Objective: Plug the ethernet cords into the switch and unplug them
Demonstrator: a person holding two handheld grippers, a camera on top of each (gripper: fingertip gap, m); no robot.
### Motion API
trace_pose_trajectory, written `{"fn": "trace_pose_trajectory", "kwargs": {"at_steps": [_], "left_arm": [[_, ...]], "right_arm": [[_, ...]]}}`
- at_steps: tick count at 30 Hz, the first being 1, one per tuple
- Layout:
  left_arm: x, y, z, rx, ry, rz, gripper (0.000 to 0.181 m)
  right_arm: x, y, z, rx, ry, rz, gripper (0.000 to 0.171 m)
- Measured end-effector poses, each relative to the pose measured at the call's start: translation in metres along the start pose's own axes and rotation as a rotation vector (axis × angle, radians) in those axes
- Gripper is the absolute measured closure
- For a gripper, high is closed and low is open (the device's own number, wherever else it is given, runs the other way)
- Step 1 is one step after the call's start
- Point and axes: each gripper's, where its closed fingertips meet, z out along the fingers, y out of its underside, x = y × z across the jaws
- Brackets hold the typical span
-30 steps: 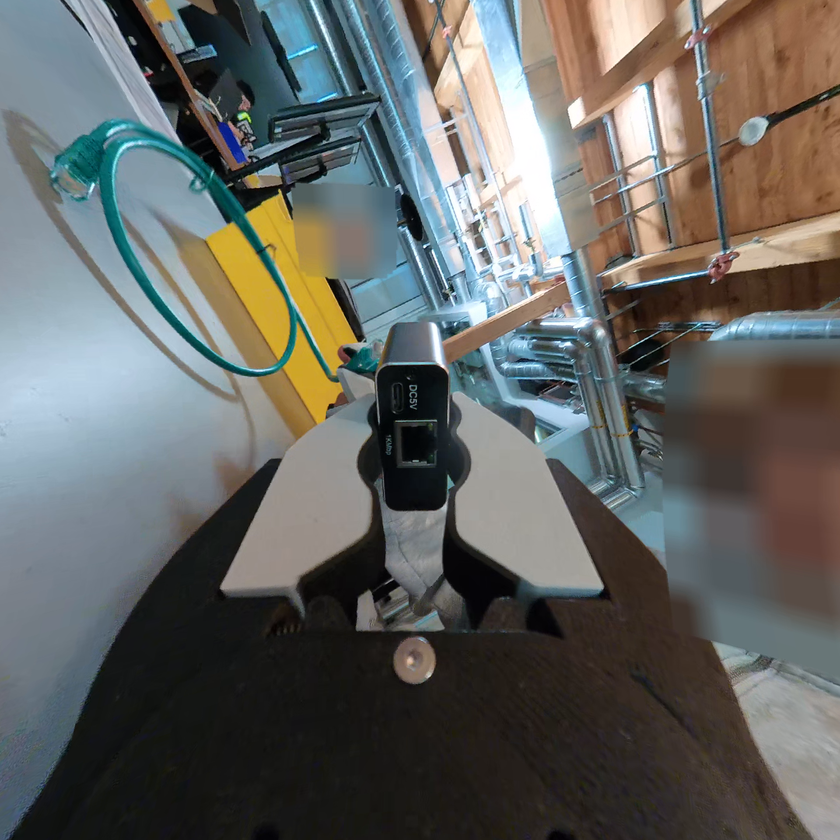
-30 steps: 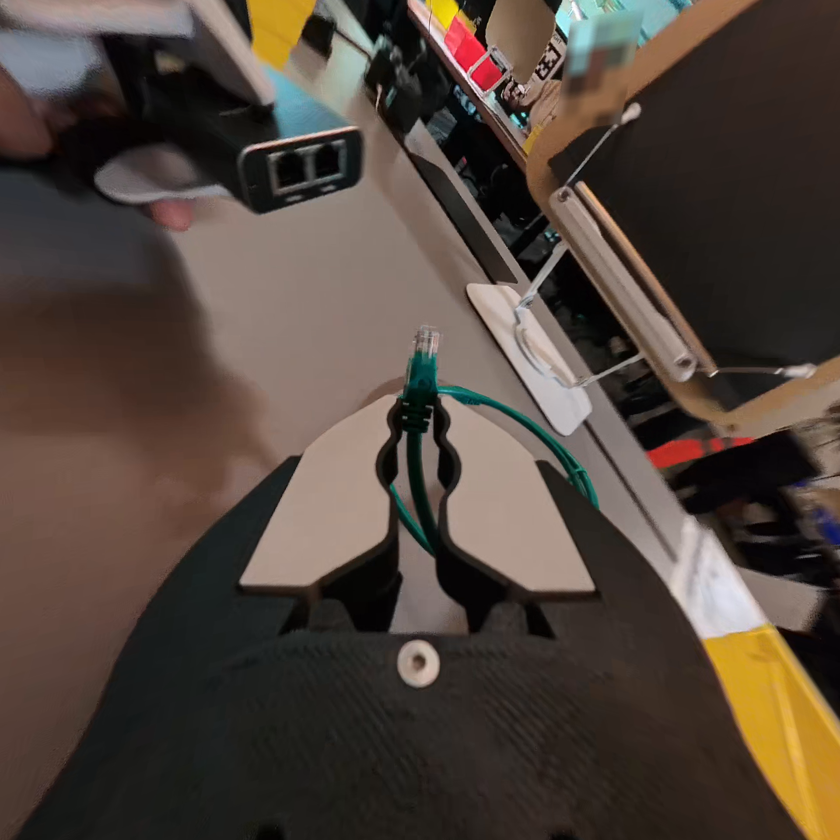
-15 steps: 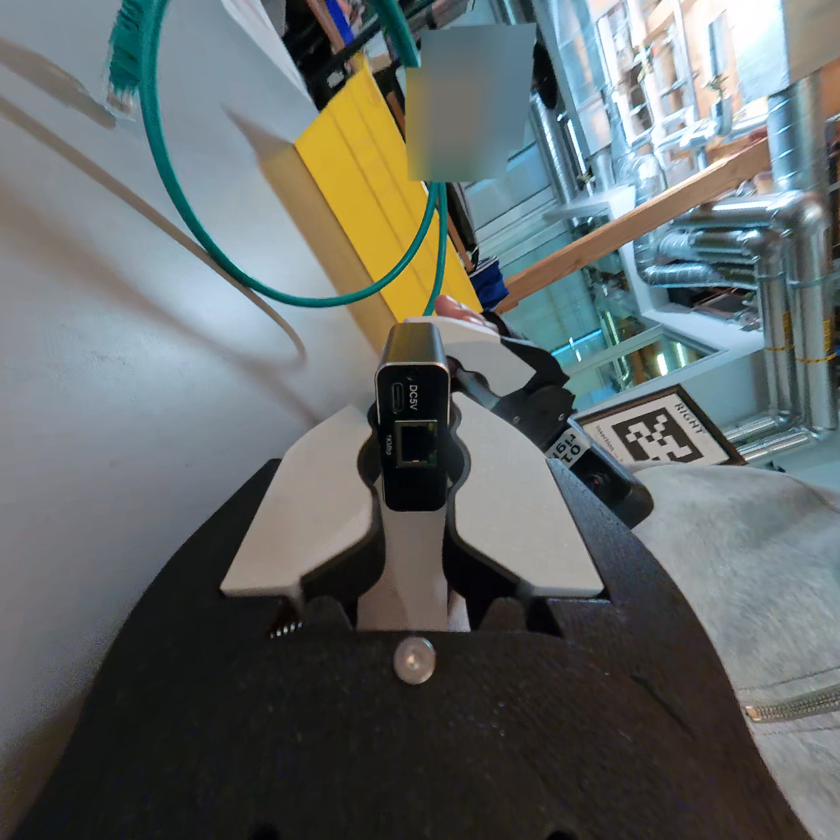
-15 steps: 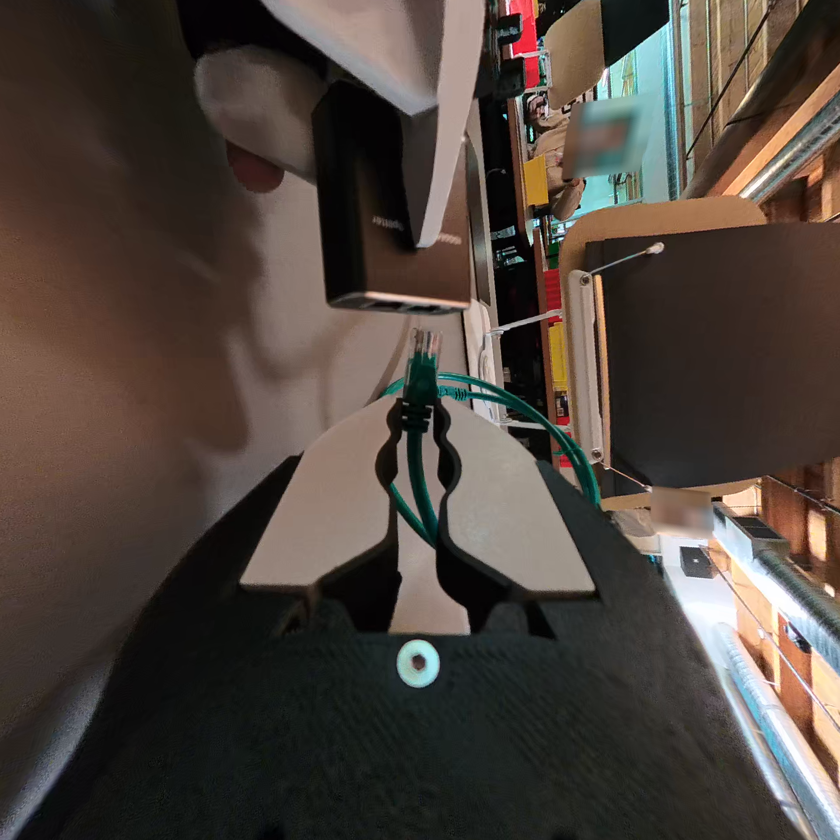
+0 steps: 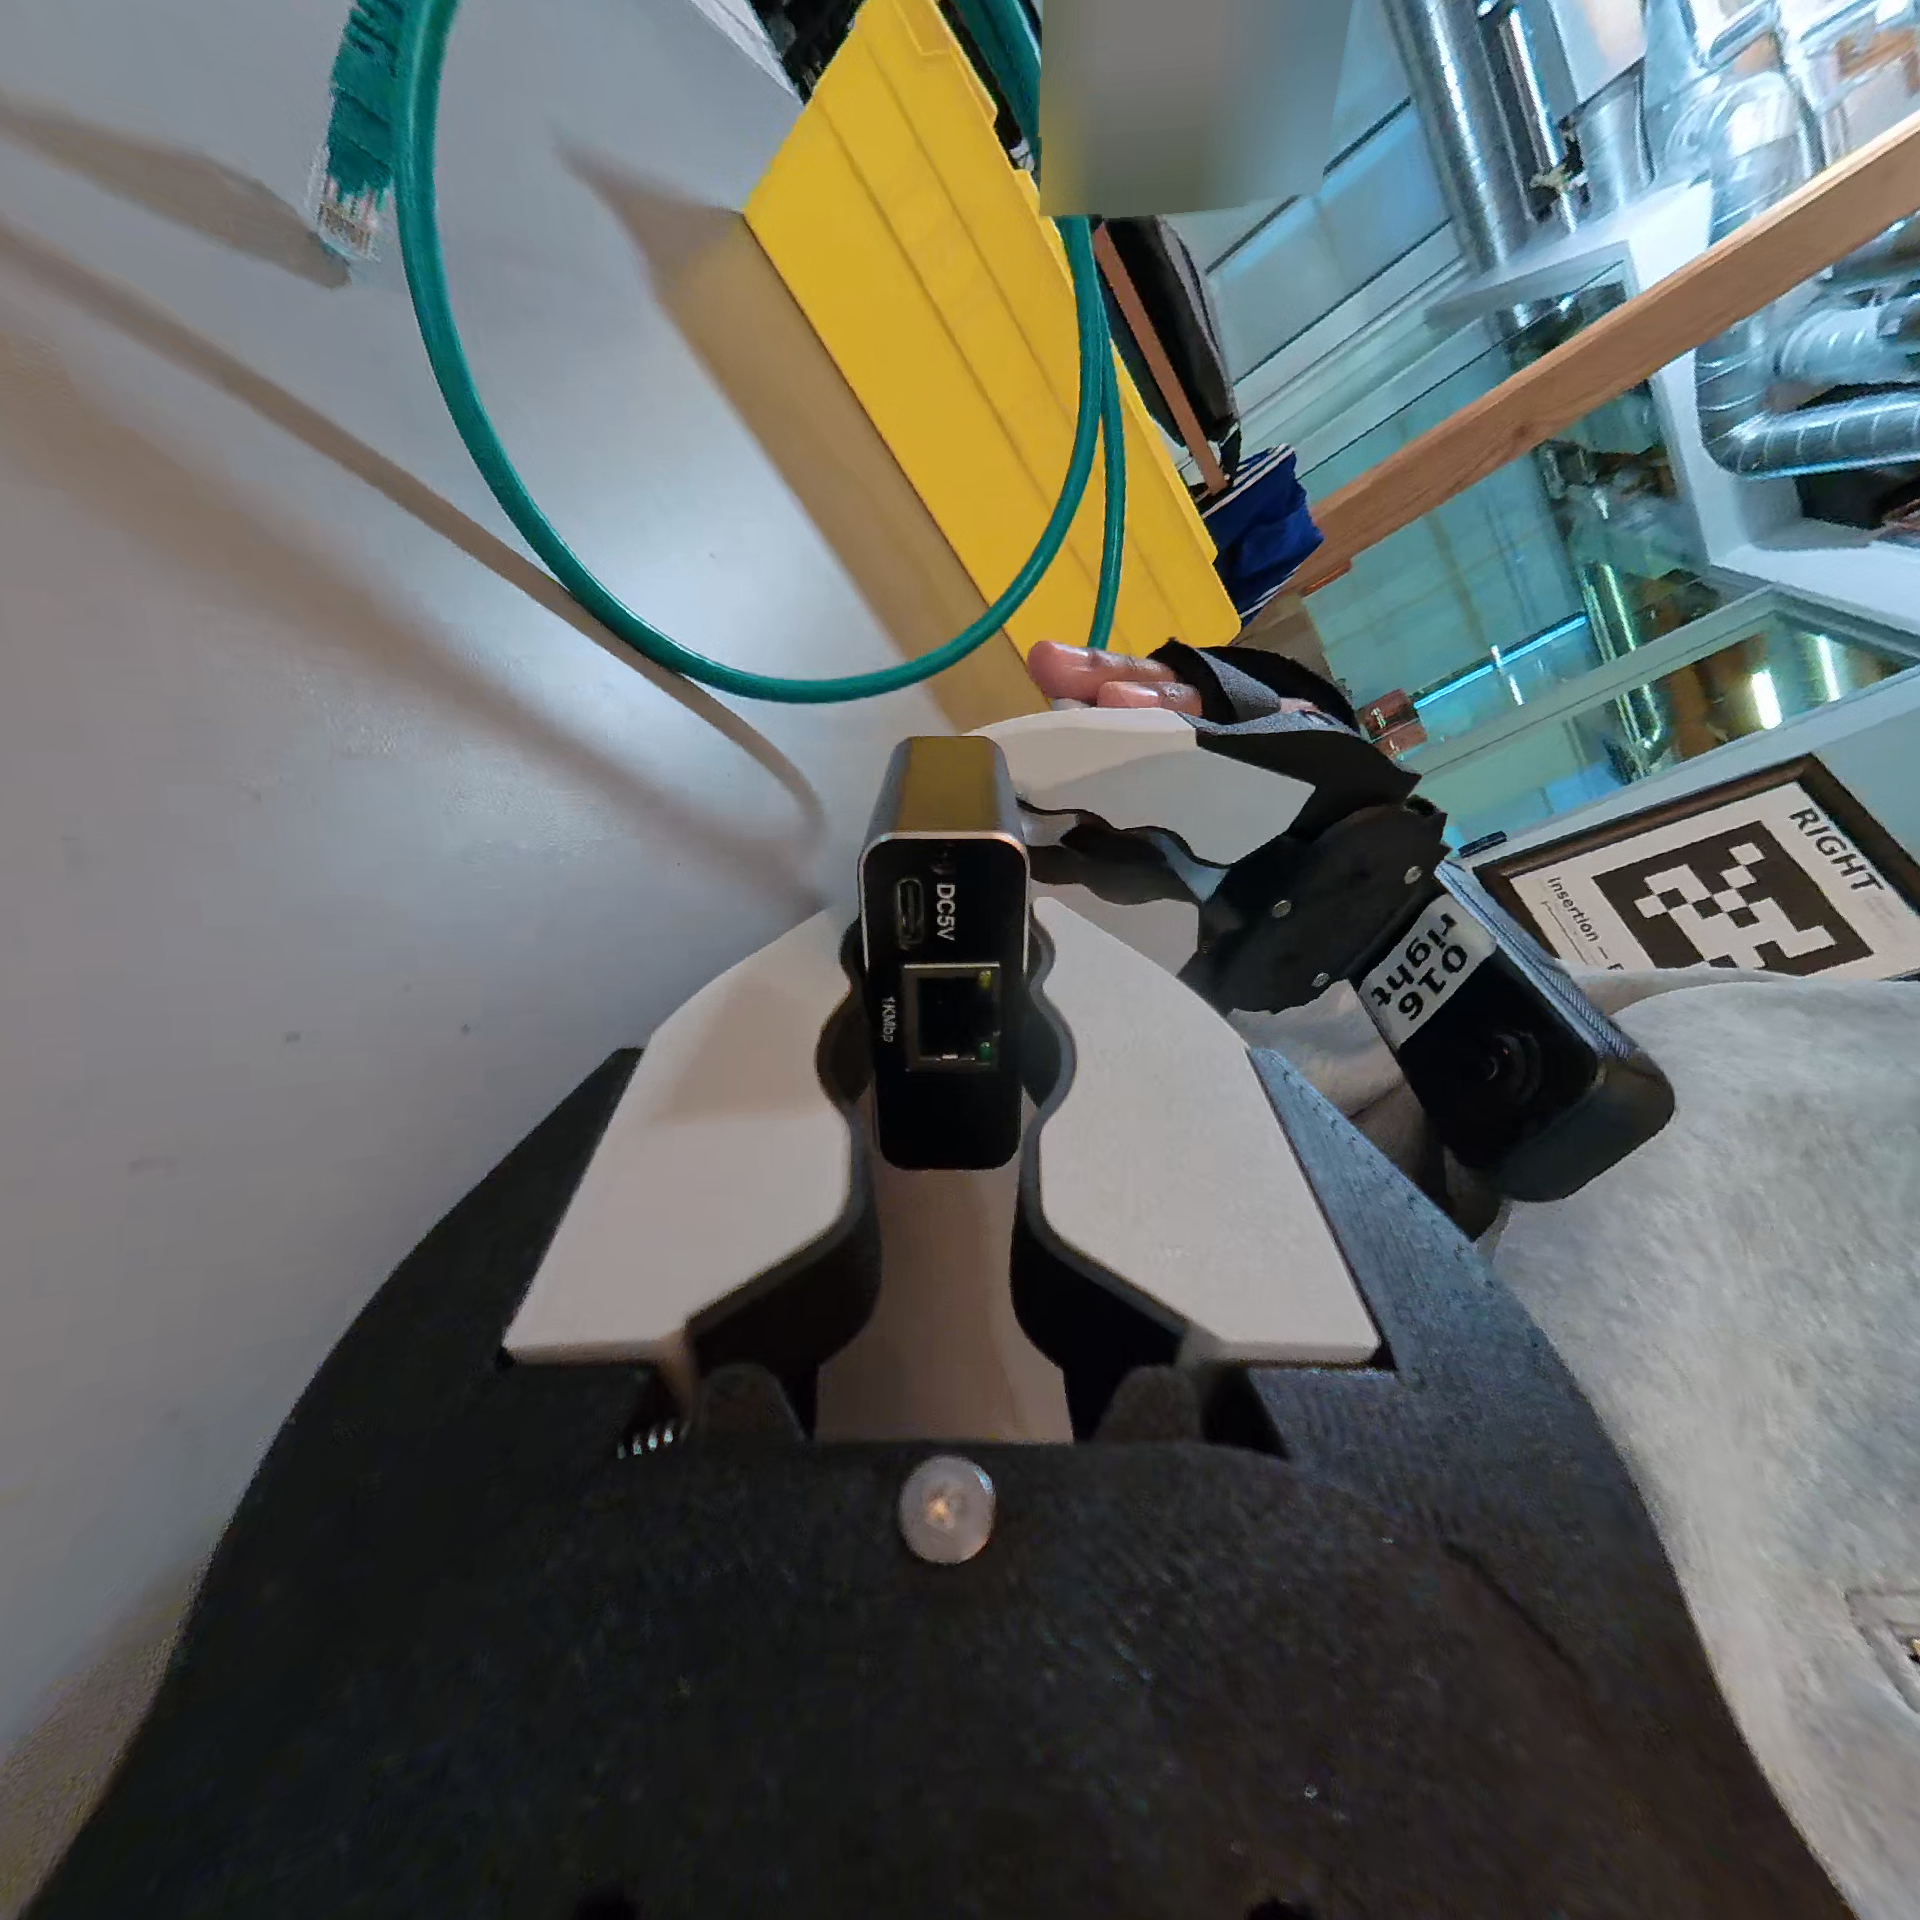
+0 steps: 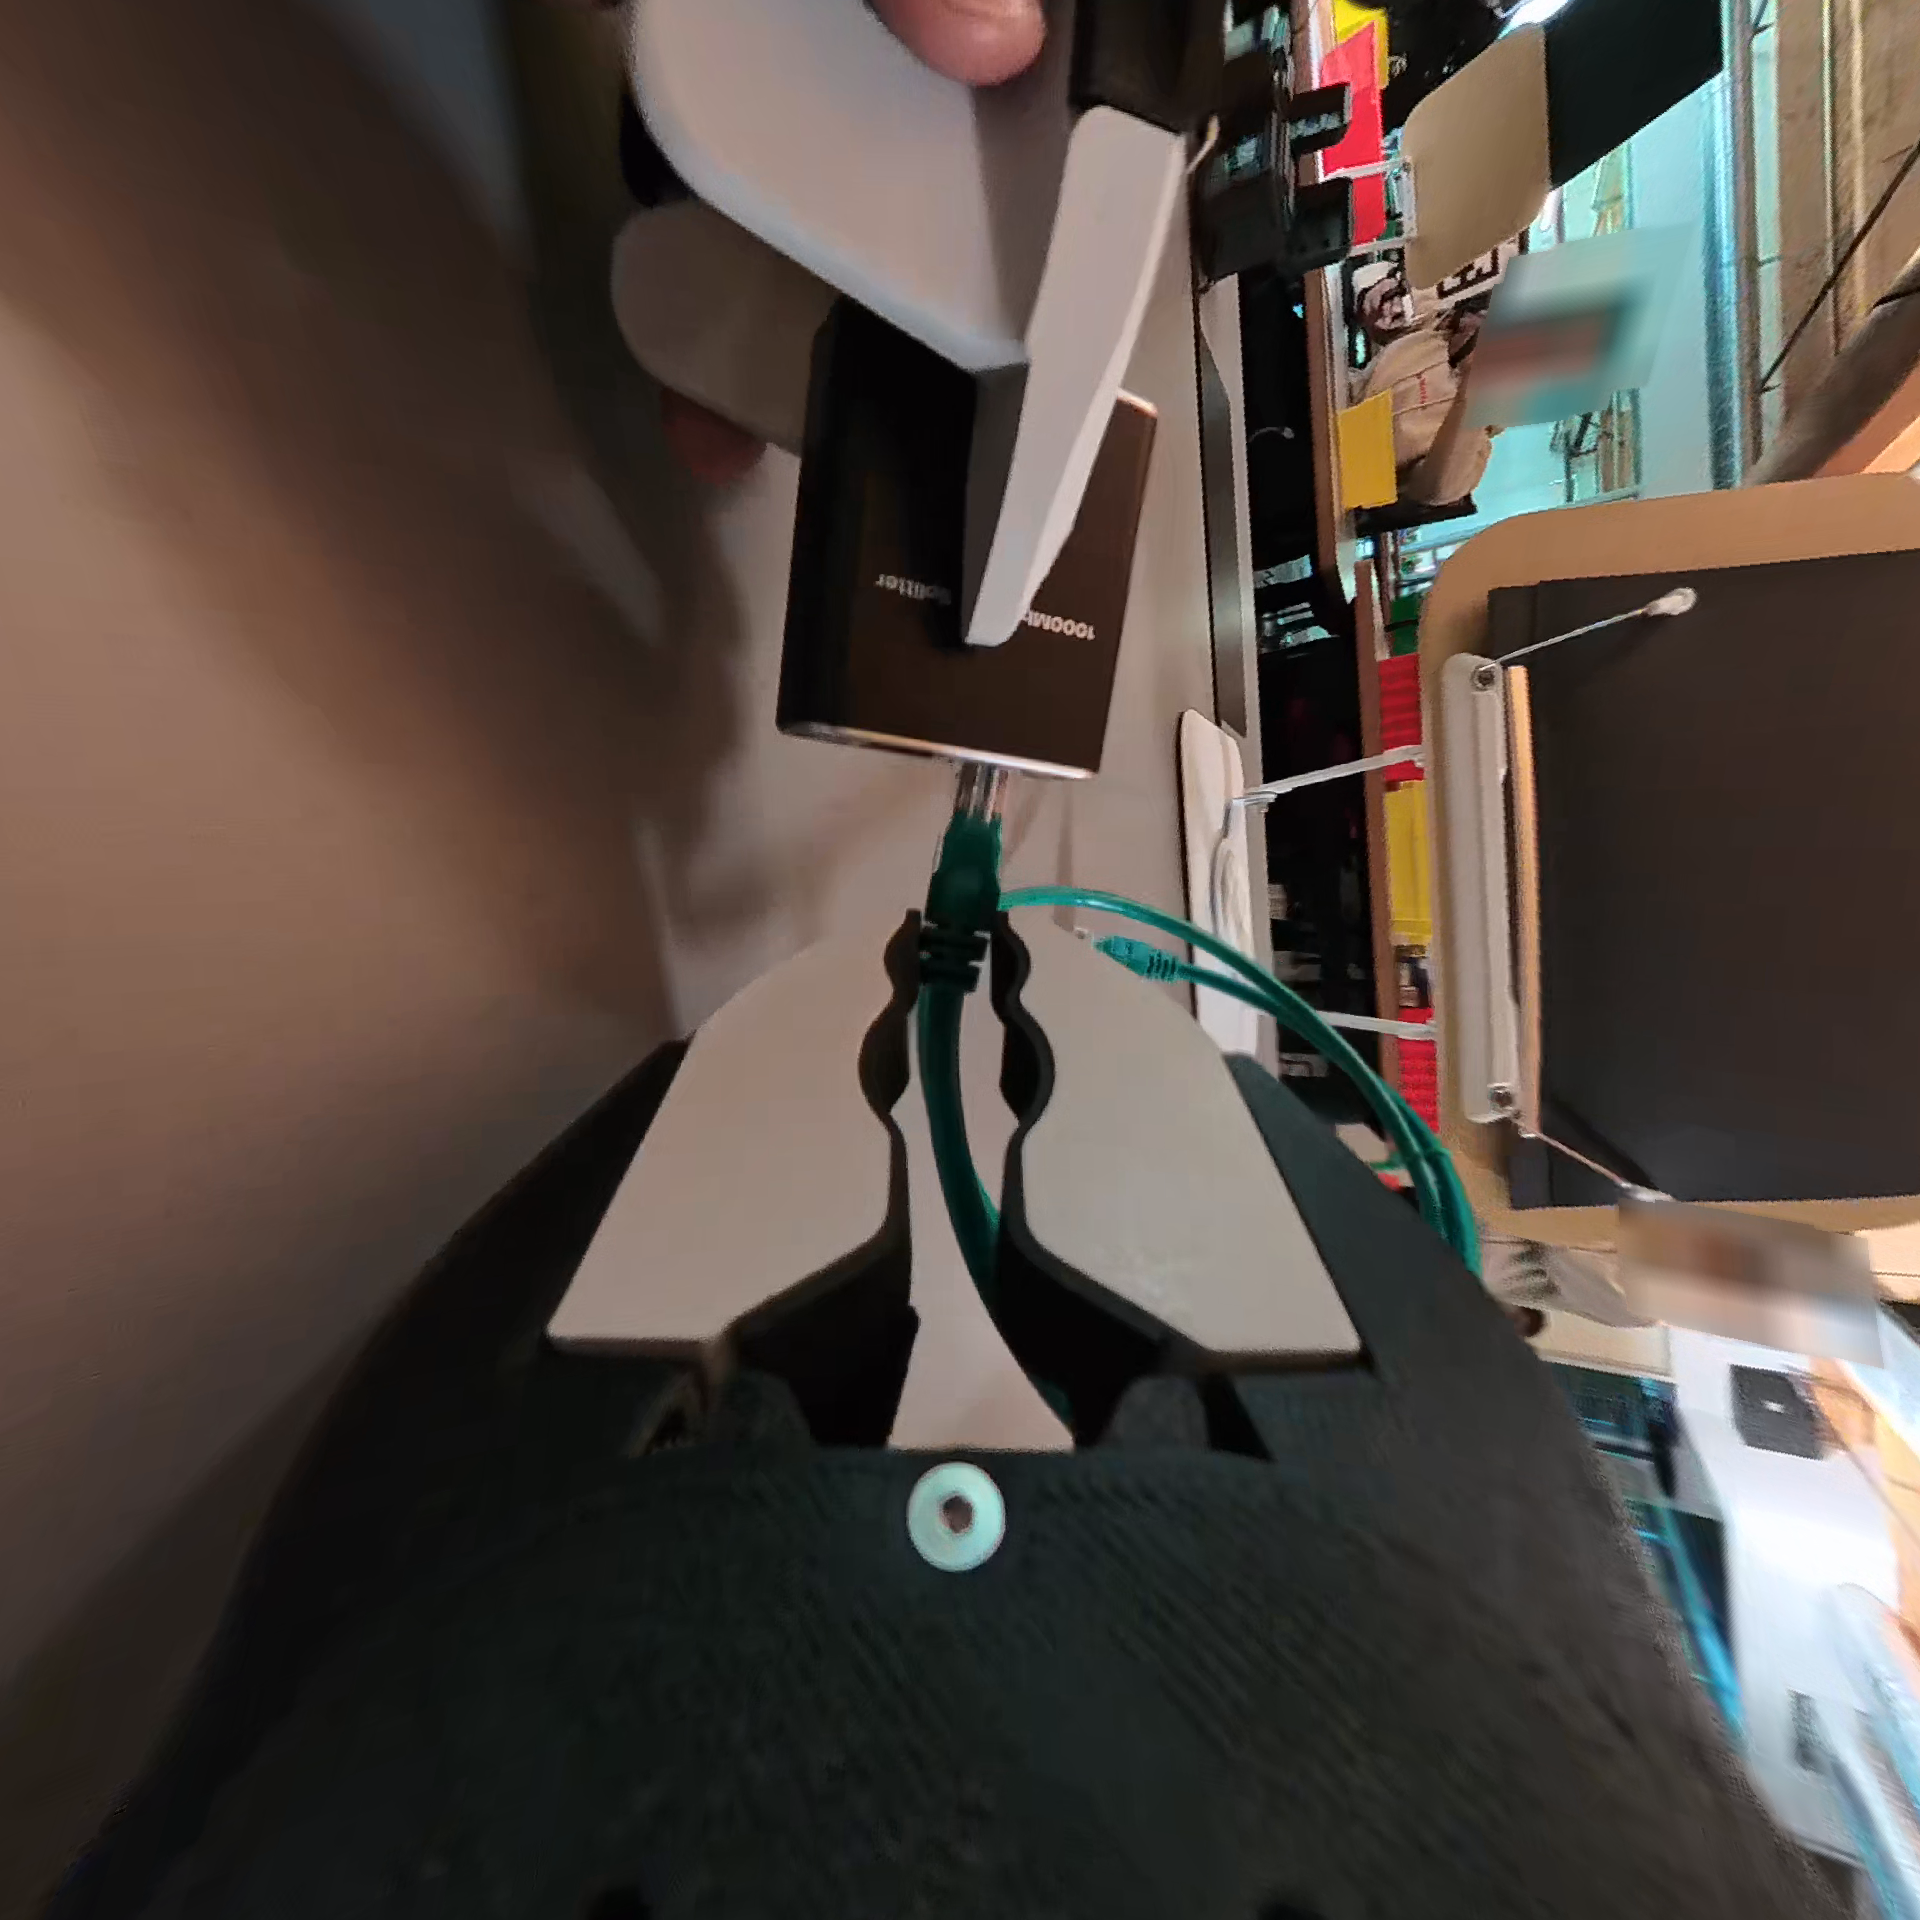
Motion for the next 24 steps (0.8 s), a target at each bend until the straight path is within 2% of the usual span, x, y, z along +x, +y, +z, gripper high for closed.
{"fn": "trace_pose_trajectory", "kwargs": {"at_steps": [10, 18, 24], "left_arm": [[0.008, 0.013, 0.002, -0.1, 0.027, 0.09, 0.159], [0.014, 0.018, 0.002, -0.132, 0.066, 0.112, 0.158], [0.017, 0.017, 0.002, -0.122, 0.092, 0.101, 0.157]], "right_arm": [[-0.011, -0.005, -0.013, 0.158, -0.198, 0.198, 0.159], [-0.009, -0.013, -0.018, 0.233, -0.268, 0.344, 0.159], [-0.01, -0.017, -0.021, 0.264, -0.294, 0.374, 0.159]]}}
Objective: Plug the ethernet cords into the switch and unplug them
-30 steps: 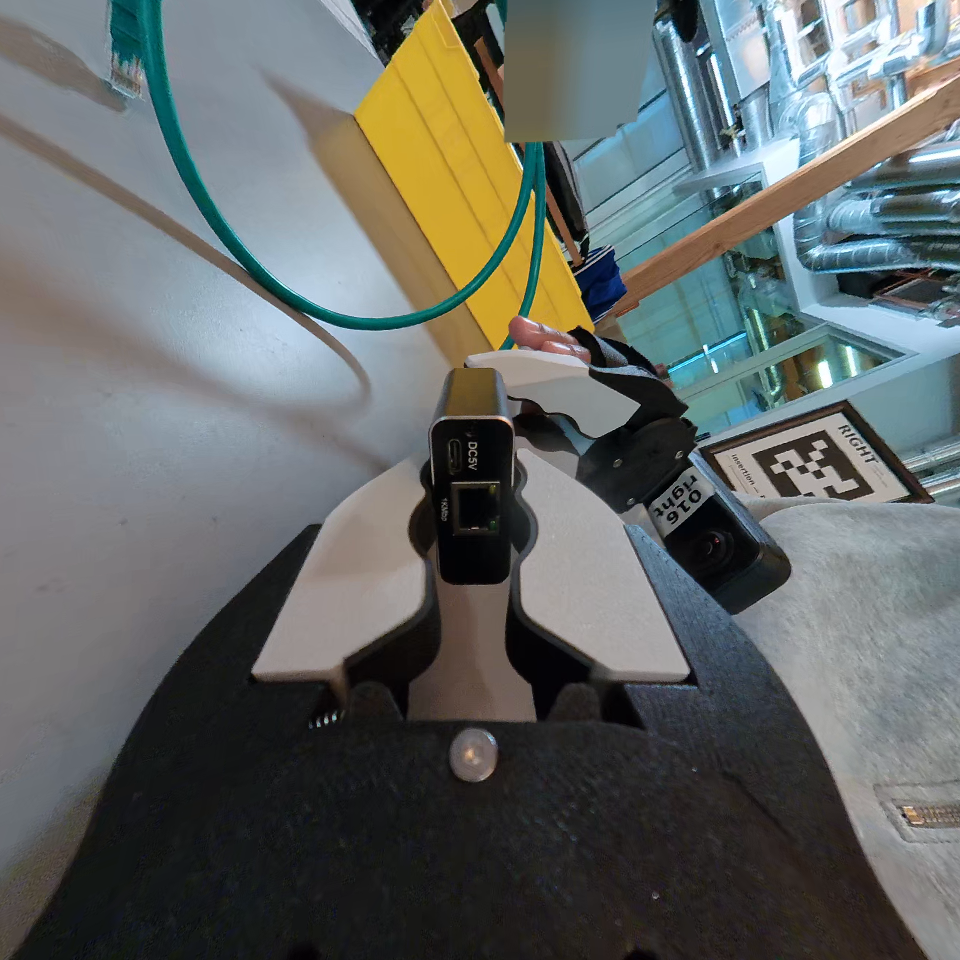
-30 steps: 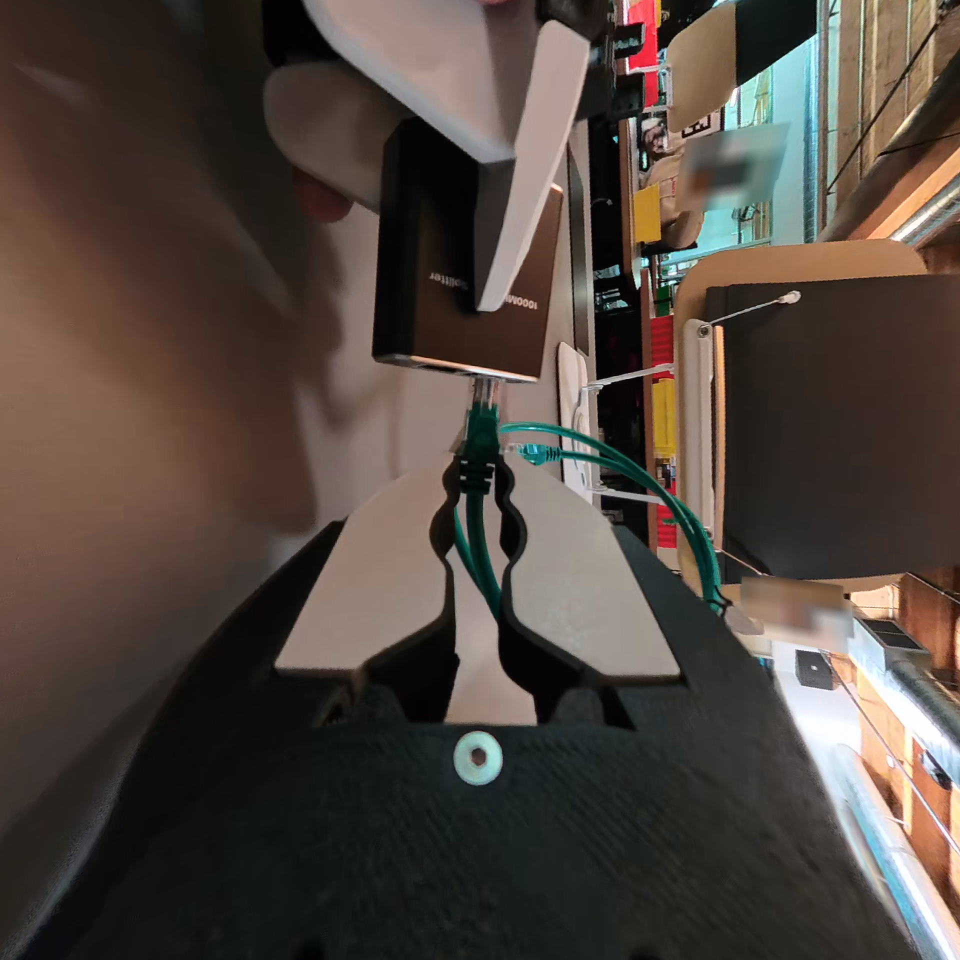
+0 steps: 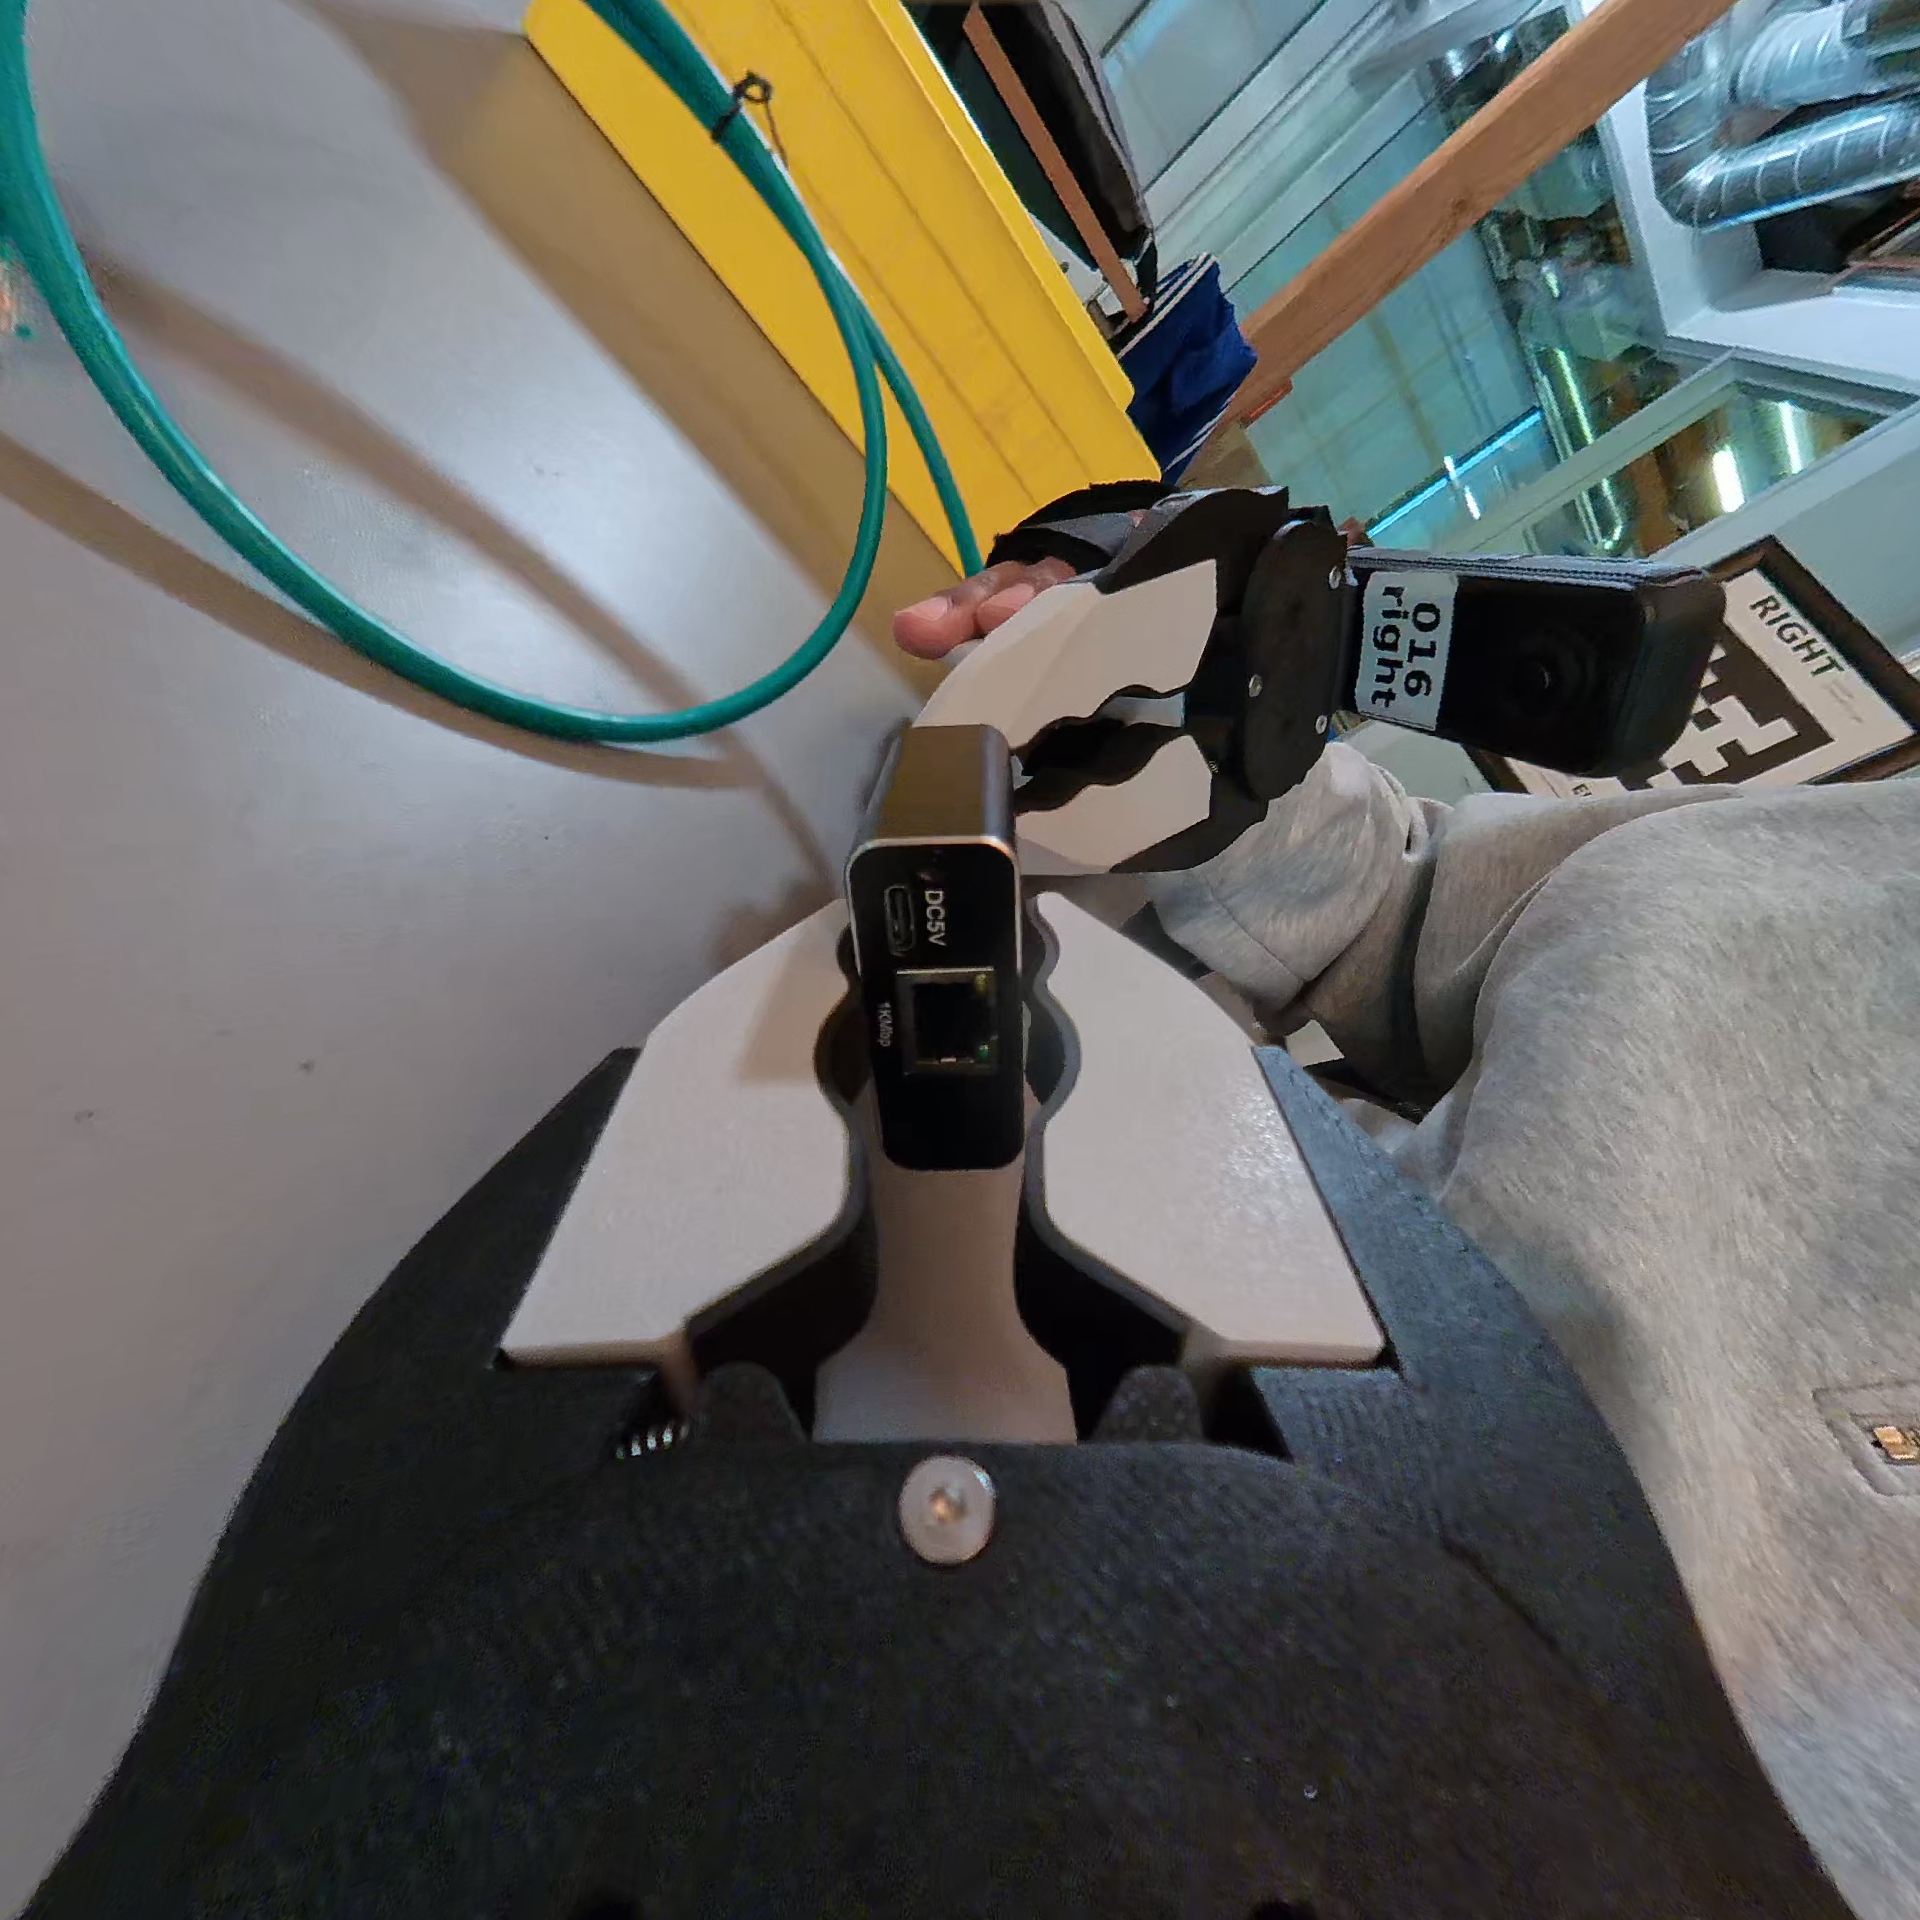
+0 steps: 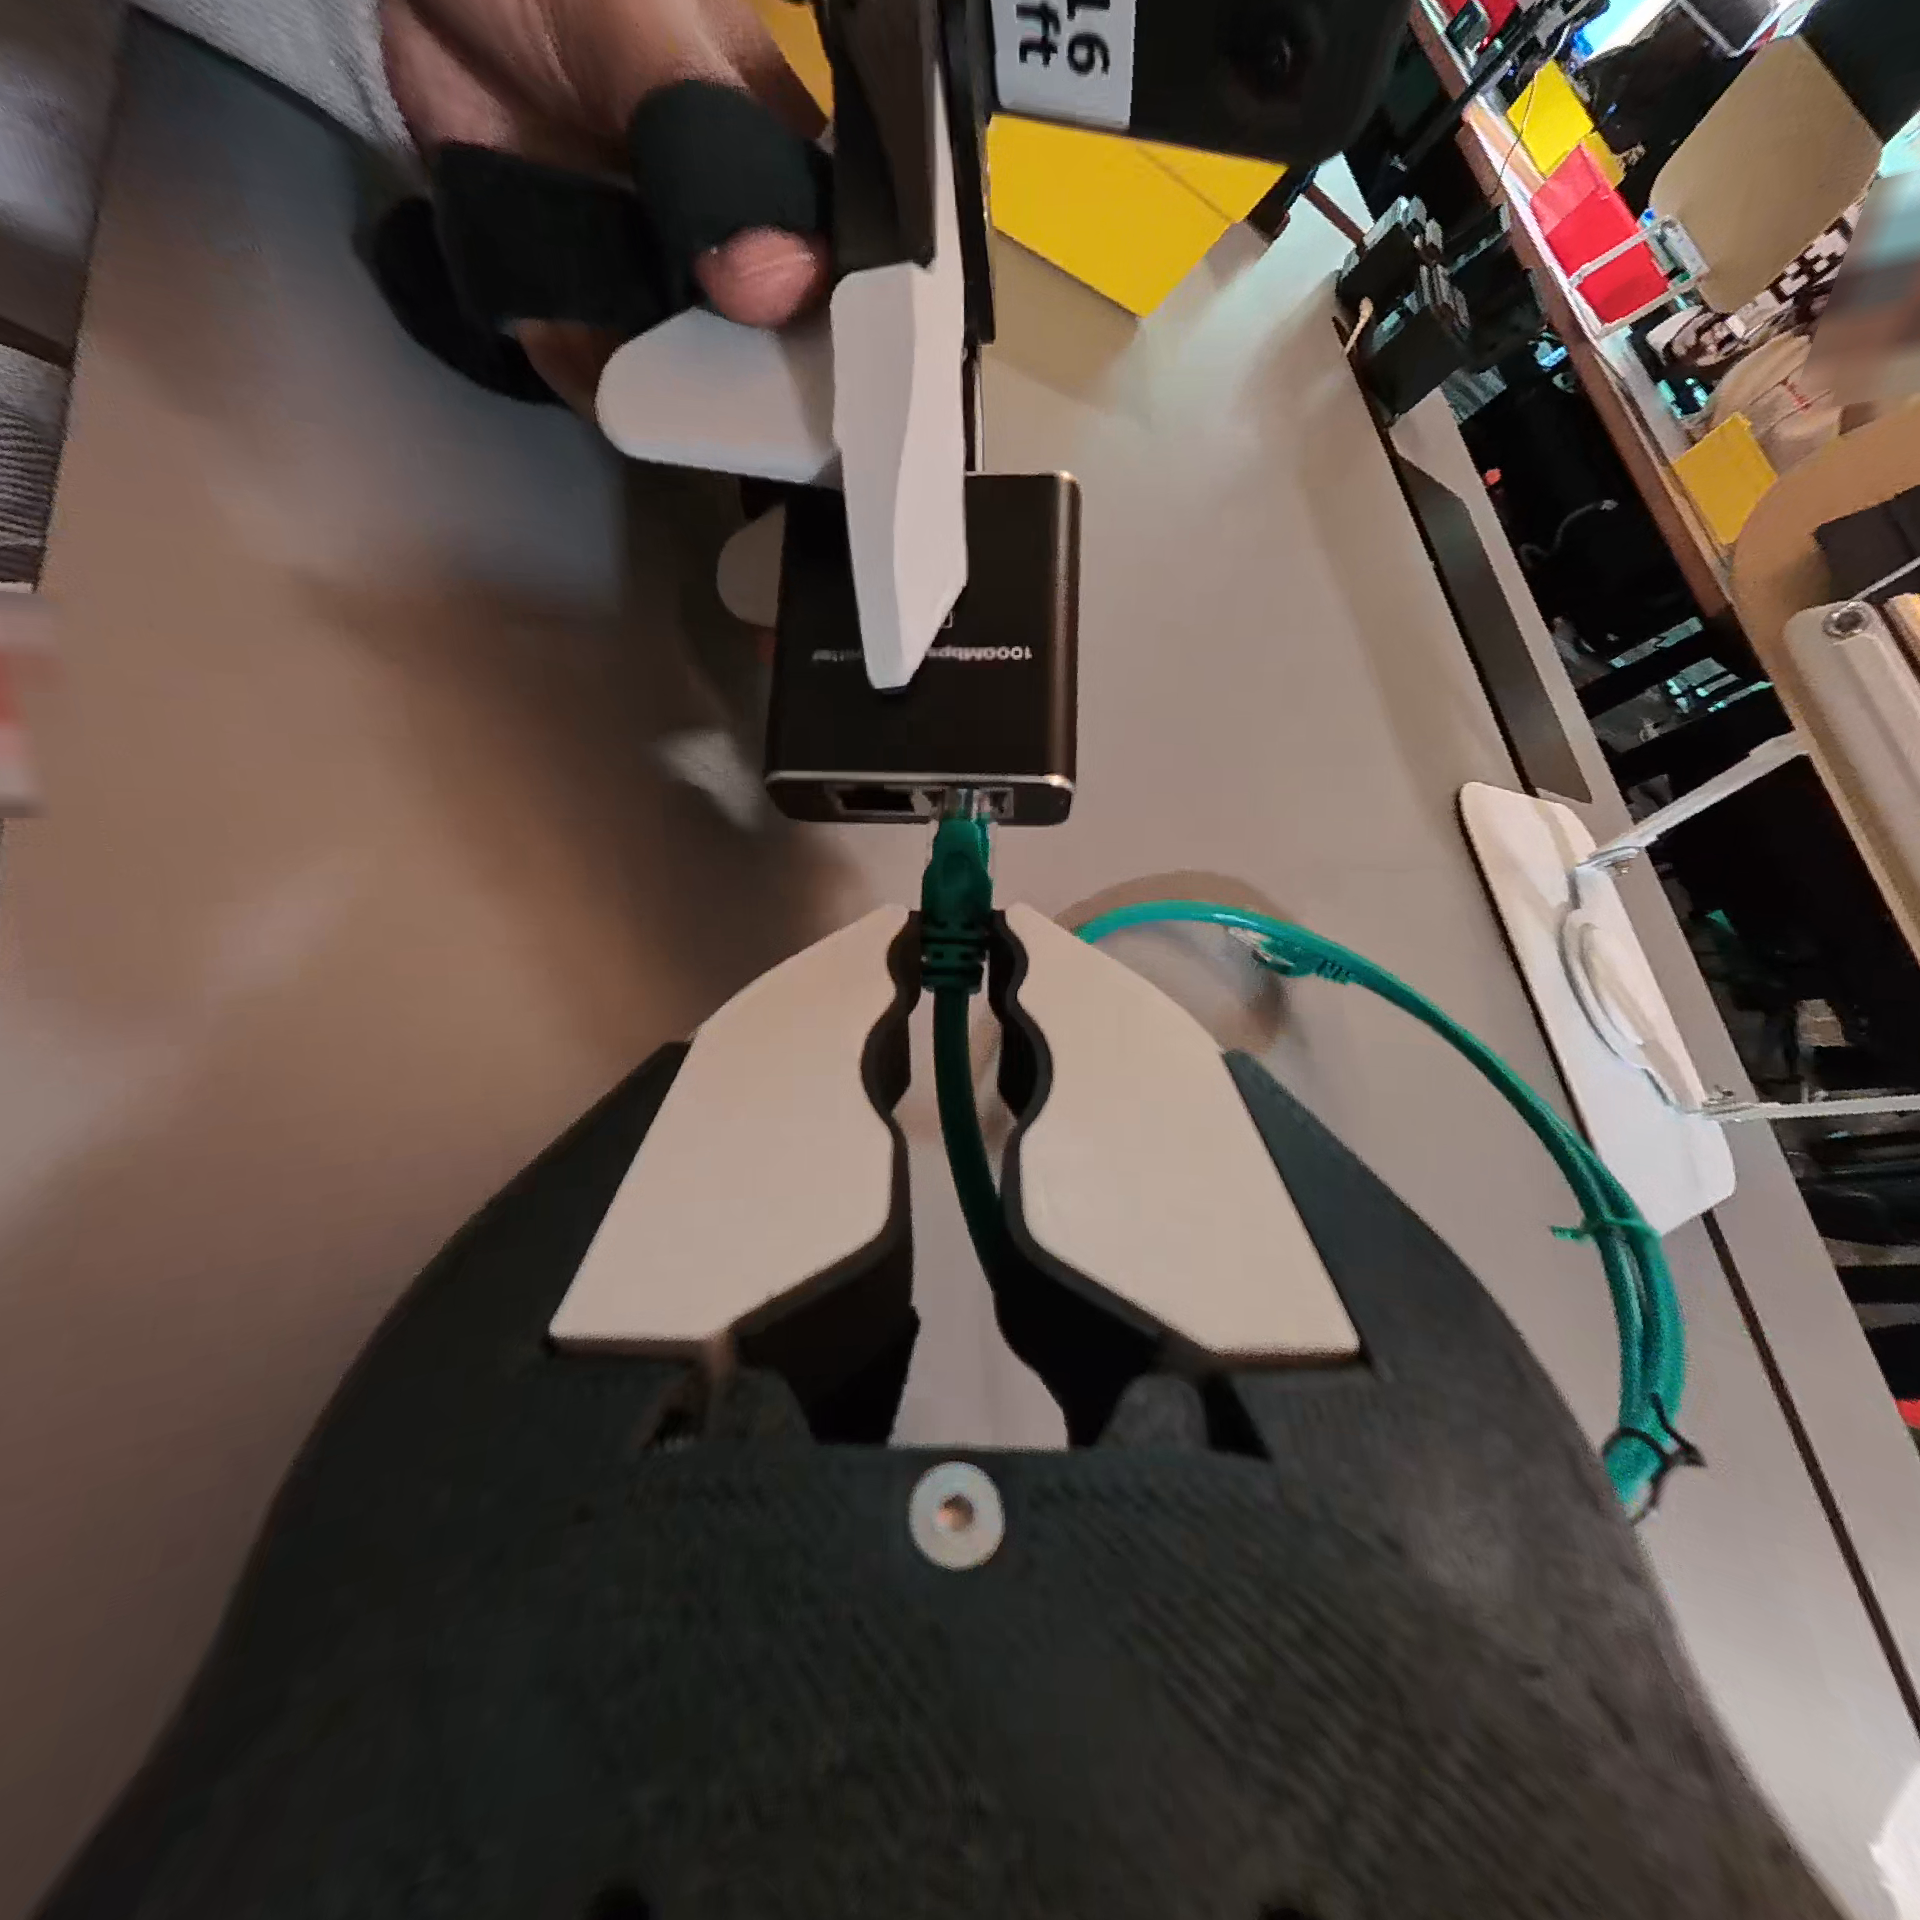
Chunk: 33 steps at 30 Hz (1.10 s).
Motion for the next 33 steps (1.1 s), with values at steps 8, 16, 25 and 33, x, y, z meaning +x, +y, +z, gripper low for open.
{"fn": "trace_pose_trajectory", "kwargs": {"at_steps": [8, 16, 25, 33], "left_arm": [[0.005, 0.001, 0.003, 0.001, 0.049, -0.052, 0.156], [0.009, 0.007, 0.003, -0.037, 0.11, -0.149, 0.157], [0.011, 0.018, 0.005, -0.11, 0.122, -0.165, 0.156], [0.008, 0.014, 0.006, -0.08, 0.094, -0.154, 0.156]], "right_arm": [[-0.007, -0.004, -0.001, 0.018, -0.055, 0.056, 0.159], [-0.014, -0.009, -0.002, 0.033, -0.129, 0.143, 0.159], [-0.024, -0.012, -0.002, 0.042, -0.201, 0.199, 0.159], [-0.016, -0.009, 0.001, 0.051, -0.145, 0.206, 0.152]]}}
